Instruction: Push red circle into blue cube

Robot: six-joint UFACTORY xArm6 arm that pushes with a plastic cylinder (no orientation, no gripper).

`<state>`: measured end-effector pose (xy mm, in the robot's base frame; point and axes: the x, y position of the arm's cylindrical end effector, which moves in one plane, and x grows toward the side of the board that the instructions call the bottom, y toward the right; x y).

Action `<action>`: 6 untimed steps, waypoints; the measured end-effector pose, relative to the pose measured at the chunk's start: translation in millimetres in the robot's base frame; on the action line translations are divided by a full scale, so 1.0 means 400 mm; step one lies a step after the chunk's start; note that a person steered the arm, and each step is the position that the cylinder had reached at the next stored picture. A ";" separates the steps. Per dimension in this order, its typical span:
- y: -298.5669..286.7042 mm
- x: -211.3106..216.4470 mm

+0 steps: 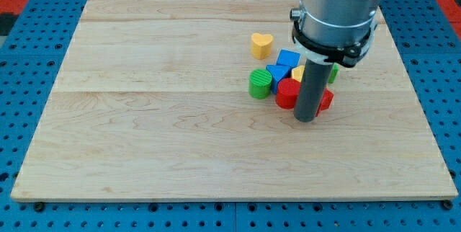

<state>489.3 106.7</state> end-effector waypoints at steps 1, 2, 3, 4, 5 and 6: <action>-0.001 -0.039; -0.013 -0.074; -0.020 -0.094; -0.020 -0.006; -0.087 0.065; -0.252 0.065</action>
<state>515.4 5.9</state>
